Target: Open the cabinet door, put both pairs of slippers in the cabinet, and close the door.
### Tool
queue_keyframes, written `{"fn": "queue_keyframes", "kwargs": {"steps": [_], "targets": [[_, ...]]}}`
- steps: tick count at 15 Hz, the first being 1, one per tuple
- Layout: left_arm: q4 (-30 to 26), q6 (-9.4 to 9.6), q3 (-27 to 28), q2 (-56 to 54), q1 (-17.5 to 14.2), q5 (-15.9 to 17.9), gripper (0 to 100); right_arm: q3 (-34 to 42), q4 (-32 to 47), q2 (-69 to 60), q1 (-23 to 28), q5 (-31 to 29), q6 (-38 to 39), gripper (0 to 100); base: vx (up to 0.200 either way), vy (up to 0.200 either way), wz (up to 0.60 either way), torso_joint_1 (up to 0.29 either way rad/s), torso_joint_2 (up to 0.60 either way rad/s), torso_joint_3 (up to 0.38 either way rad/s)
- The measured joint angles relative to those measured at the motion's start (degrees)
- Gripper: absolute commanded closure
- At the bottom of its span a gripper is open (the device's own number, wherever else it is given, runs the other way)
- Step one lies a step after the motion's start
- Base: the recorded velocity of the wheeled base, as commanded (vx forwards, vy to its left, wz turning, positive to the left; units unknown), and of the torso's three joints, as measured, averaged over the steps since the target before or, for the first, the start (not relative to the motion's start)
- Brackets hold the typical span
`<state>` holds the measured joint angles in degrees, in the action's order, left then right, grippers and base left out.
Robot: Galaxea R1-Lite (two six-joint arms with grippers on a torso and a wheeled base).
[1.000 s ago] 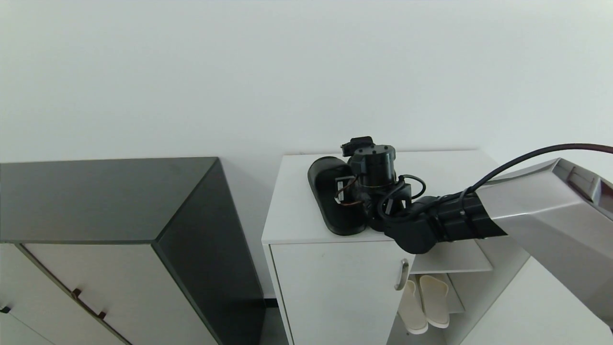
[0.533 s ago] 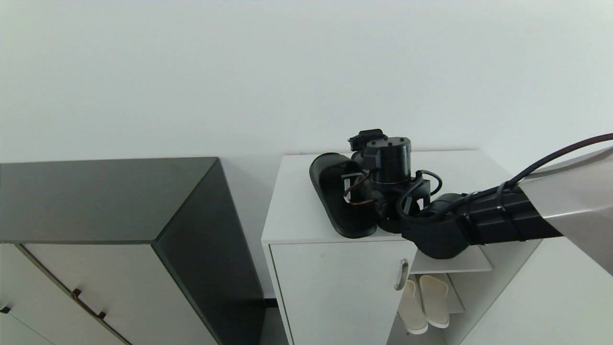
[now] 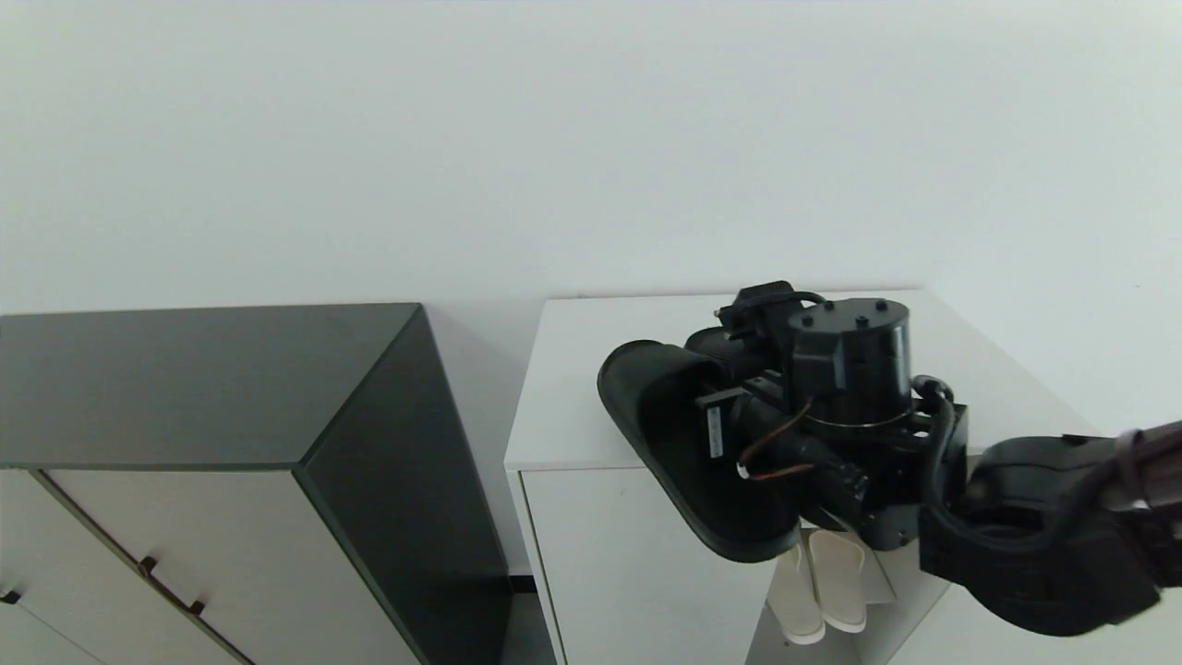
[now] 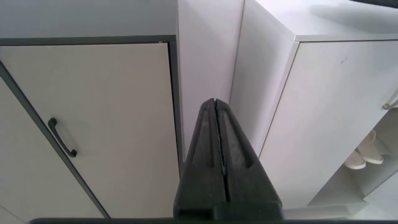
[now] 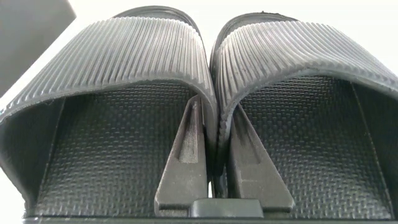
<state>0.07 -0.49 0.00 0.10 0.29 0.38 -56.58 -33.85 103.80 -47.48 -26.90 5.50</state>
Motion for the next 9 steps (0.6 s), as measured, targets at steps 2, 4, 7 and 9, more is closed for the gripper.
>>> {"fn": "queue_keyframes", "kwargs": {"steps": [2, 4, 7, 9], "targets": [[0.0, 0.11, 0.0, 0.0, 0.0, -0.2, 100, 4.6, -1.6, -3.5, -0.5, 3.1, 1.2, 100, 0.000, 0.000, 0.00, 0.000, 0.00, 0.000], [0.0, 0.16, 0.0, 0.0, 0.0, -0.2, 100, 6.3, -1.7, -5.0, -0.5, 3.3, 1.3, 100, 0.000, 0.000, 0.00, 0.000, 0.00, 0.000], [0.0, 0.06, 0.0, 0.0, 0.0, -0.2, 100, 7.4, -1.8, -6.1, -0.6, 3.1, 1.2, 100, 0.000, 0.000, 0.00, 0.000, 0.00, 0.000], [0.0, 0.06, 0.0, 0.0, 0.0, -0.2, 100, 7.9, -1.8, -6.4, -0.6, 2.9, 1.1, 100, 0.000, 0.000, 0.00, 0.000, 0.00, 0.000]]}}
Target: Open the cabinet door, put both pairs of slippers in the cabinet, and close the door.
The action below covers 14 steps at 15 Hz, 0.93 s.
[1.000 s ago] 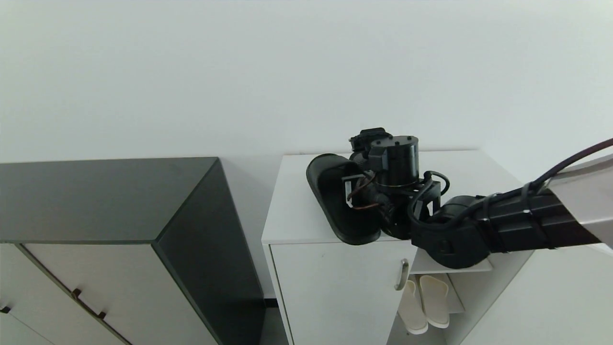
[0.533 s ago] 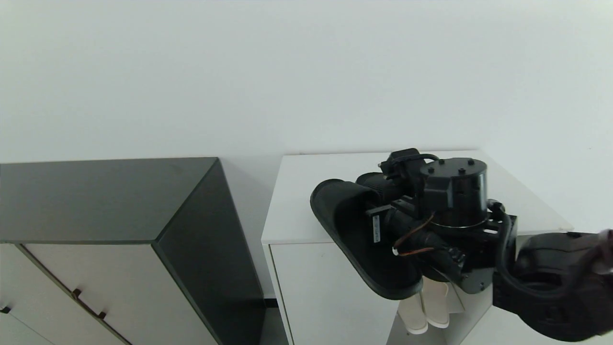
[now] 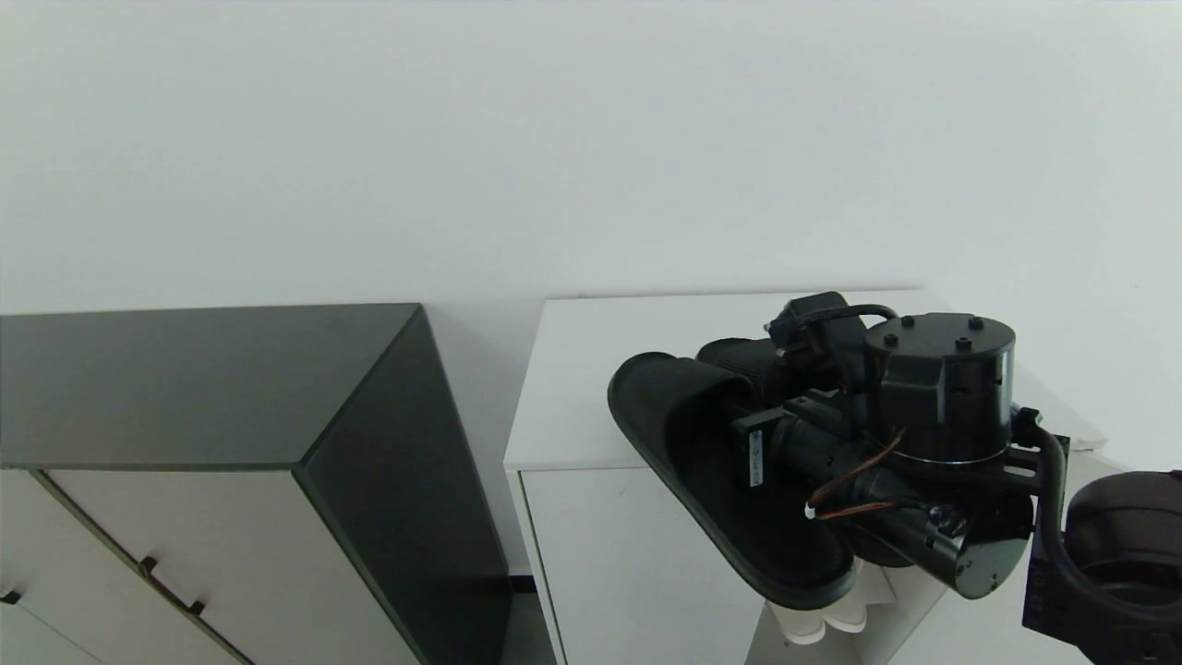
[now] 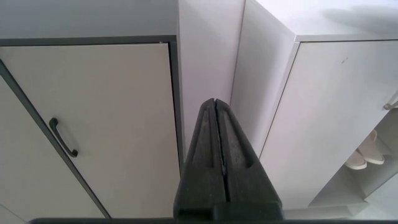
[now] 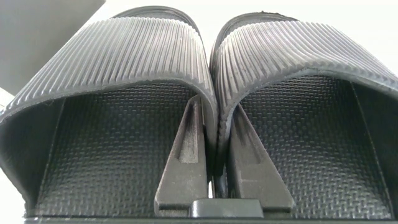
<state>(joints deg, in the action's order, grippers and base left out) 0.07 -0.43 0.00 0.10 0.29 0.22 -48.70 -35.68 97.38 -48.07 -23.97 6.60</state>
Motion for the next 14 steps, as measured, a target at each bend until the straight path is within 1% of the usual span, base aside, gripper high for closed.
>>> {"fn": "queue_keyframes", "kwargs": {"steps": [4, 14], "targets": [[0.0, 0.02, 0.0, 0.0, 0.0, 0.0, 100, 0.3, 0.0, -0.1, -0.1, 0.0, -0.2, 100, 0.000, 0.000, 0.00, 0.000, 0.00, 0.000], [0.0, -0.09, 0.0, 0.0, -0.1, 0.0, 100, 0.4, 0.0, 0.0, -0.6, -0.1, -0.2, 100, -0.200, 0.000, 0.00, 0.002, 0.00, 0.004]]}}
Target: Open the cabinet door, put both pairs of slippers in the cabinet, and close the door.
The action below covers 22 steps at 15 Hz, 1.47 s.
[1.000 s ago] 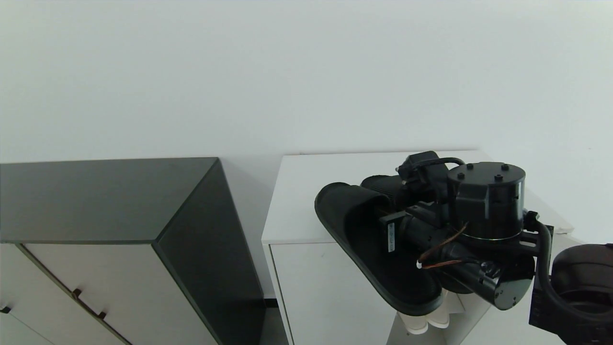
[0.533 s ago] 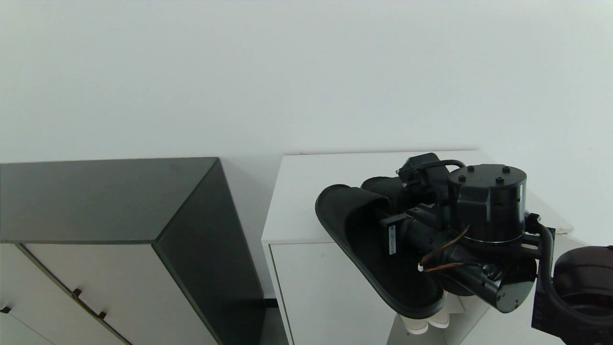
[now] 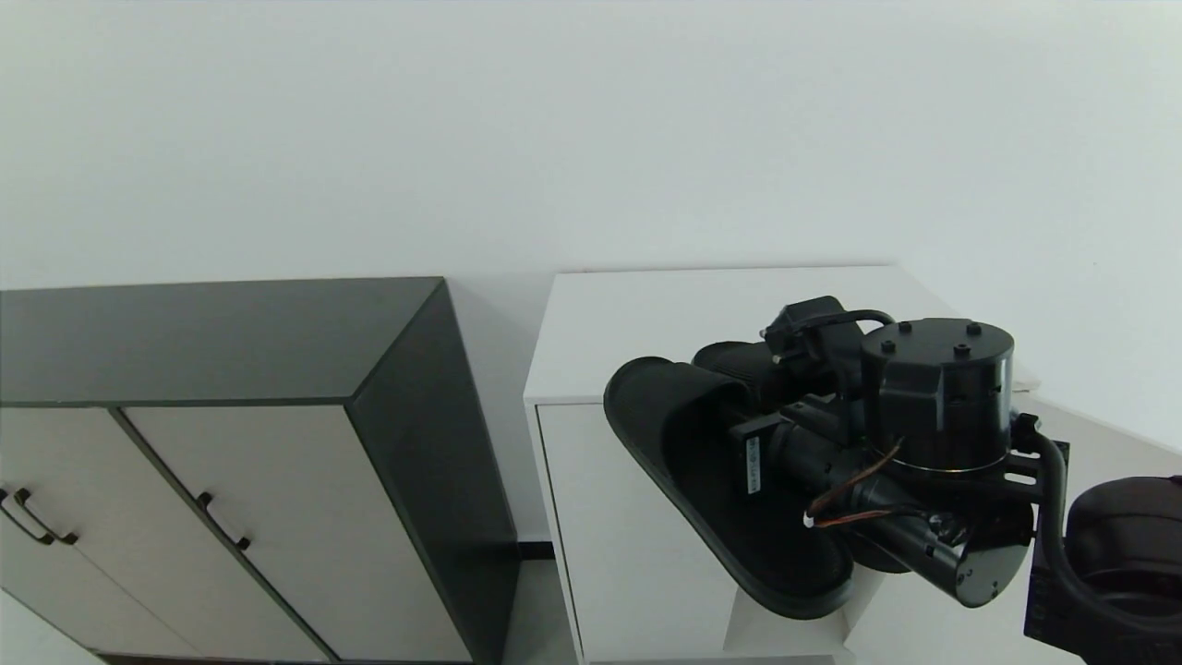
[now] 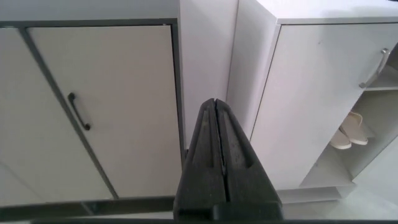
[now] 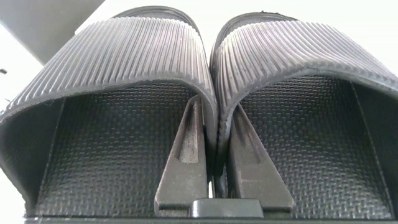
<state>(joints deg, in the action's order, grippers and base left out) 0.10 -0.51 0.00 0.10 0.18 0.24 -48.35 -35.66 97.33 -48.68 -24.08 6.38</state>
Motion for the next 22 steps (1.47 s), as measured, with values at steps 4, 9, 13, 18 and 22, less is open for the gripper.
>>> {"fn": "queue_keyframes", "kwargs": {"steps": [4, 9, 13, 18, 22], "targets": [[0.0, 0.05, 0.0, 0.0, 0.1, 0.0, 100, 0.3, 0.0, 0.0, 0.0, 0.0, 0.0, 100, -0.150, 0.000, 0.00, 0.005, 0.00, -0.001], [0.0, 0.02, 0.0, 0.0, 0.1, 0.0, 100, 0.4, 0.0, -0.3, 0.1, 0.0, 0.0, 100, 0.000, 0.000, 0.00, 0.000, 0.00, 0.000], [0.0, 0.00, 0.0, 0.0, 0.1, 0.0, 100, 0.8, 0.0, -0.3, 0.0, 0.0, 0.1, 100, 0.000, 0.000, 0.00, 0.000, 0.00, 0.000], [0.0, 0.00, 0.0, 0.0, 0.1, 0.0, 100, 1.0, -0.1, 0.0, 0.1, 0.0, 0.2, 100, 0.000, 0.000, 0.00, 0.000, 0.00, 0.000], [0.0, 0.07, 0.0, 0.0, 0.1, 0.0, 100, 1.1, -0.1, 0.2, 0.1, 0.0, 0.2, 100, 0.000, 0.000, 0.00, 0.000, 0.00, 0.000]]}}
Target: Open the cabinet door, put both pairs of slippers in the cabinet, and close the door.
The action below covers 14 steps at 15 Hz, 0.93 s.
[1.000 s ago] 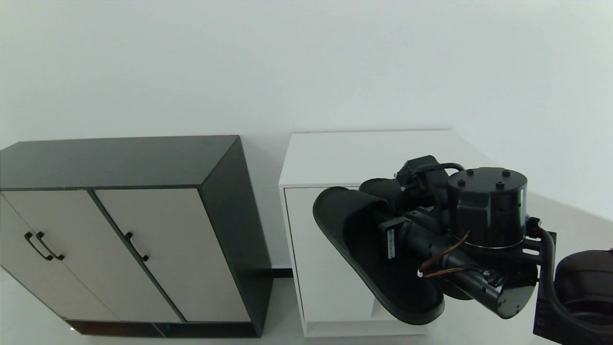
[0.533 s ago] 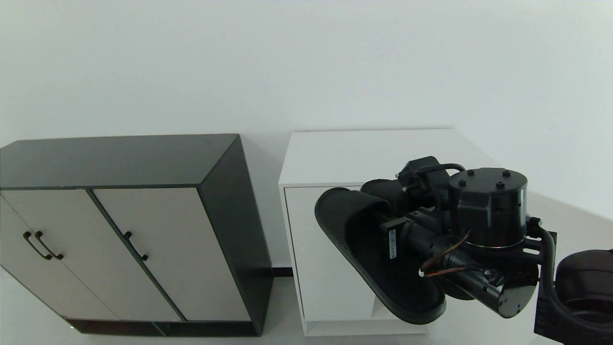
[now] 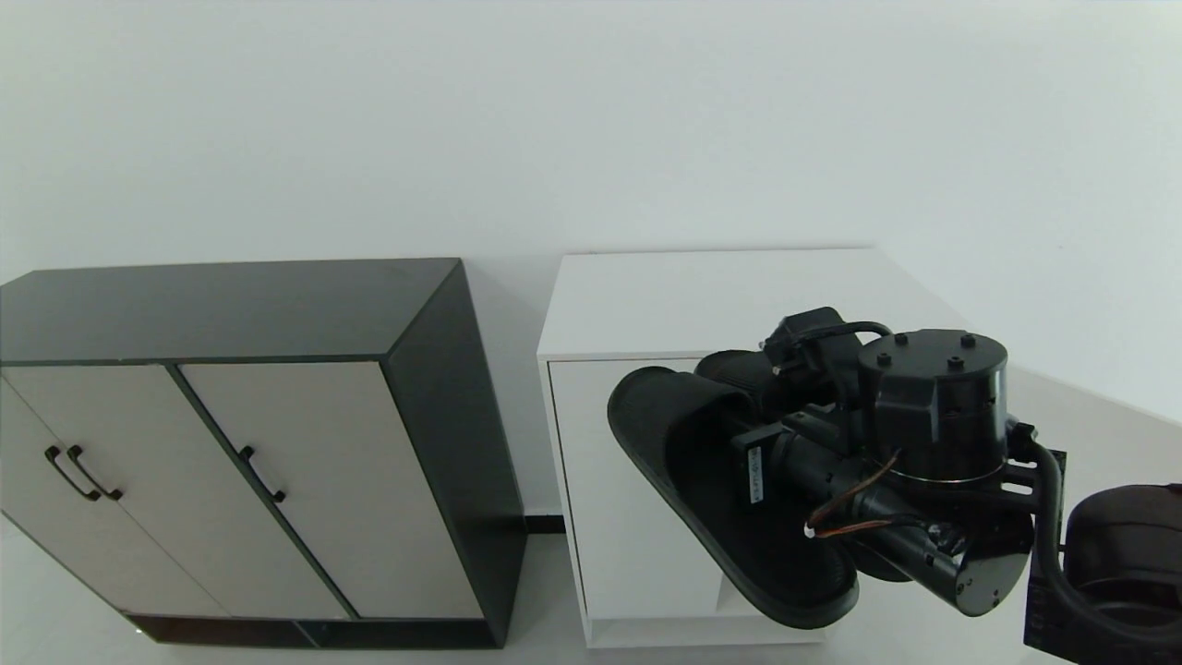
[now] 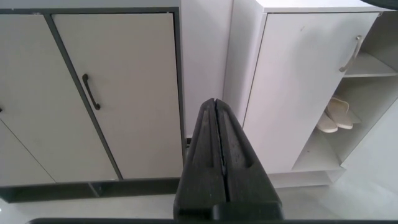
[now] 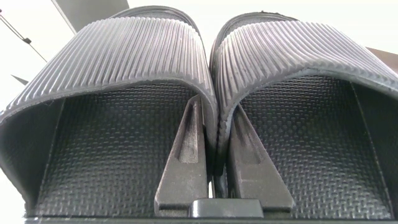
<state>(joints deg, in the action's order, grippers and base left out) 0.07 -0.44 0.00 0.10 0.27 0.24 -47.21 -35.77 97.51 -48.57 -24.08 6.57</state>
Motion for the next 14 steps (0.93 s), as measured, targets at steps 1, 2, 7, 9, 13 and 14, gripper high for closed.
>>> {"fn": "queue_keyframes", "kwargs": {"steps": [1, 2, 7, 9, 13, 14], "targets": [[0.0, 0.01, 0.0, 0.0, 0.0, 0.0, 100, 0.0, 0.0, 0.0, 0.0, 0.0, 0.0, 100, 0.000, 0.000, 0.00, 0.000, 0.00, 0.000], [0.0, 0.01, 0.0, 0.0, 0.0, 0.0, 100, 0.0, 0.0, 0.1, 0.0, 0.0, 0.0, 100, 0.000, 0.000, 0.00, 0.000, 0.00, 0.000], [0.0, 0.01, 0.0, 0.0, 0.0, 0.0, 100, 0.3, -0.1, 0.3, 0.0, 0.0, 0.0, 100, 0.000, -0.120, 0.00, 0.002, 0.00, 0.002], [0.0, 0.01, 0.0, 0.0, 0.0, 0.0, 100, 0.7, -0.4, 0.5, 0.0, 0.0, 0.0, 100, 0.000, -0.200, 0.00, 0.010, 0.00, 0.005], [0.0, 0.01, 0.0, 0.0, 0.0, 0.0, 100, 0.9, -0.6, 0.4, 0.1, 0.0, -0.1, 100, 0.000, -0.200, 0.00, 0.004, 0.00, 0.001], [0.0, 0.01, 0.0, 0.0, 0.0, 0.0, 100, 1.0, -0.6, 0.4, 0.1, 0.0, -0.1, 100, 0.000, -0.200, 0.00, 0.007, 0.00, 0.002]]}}
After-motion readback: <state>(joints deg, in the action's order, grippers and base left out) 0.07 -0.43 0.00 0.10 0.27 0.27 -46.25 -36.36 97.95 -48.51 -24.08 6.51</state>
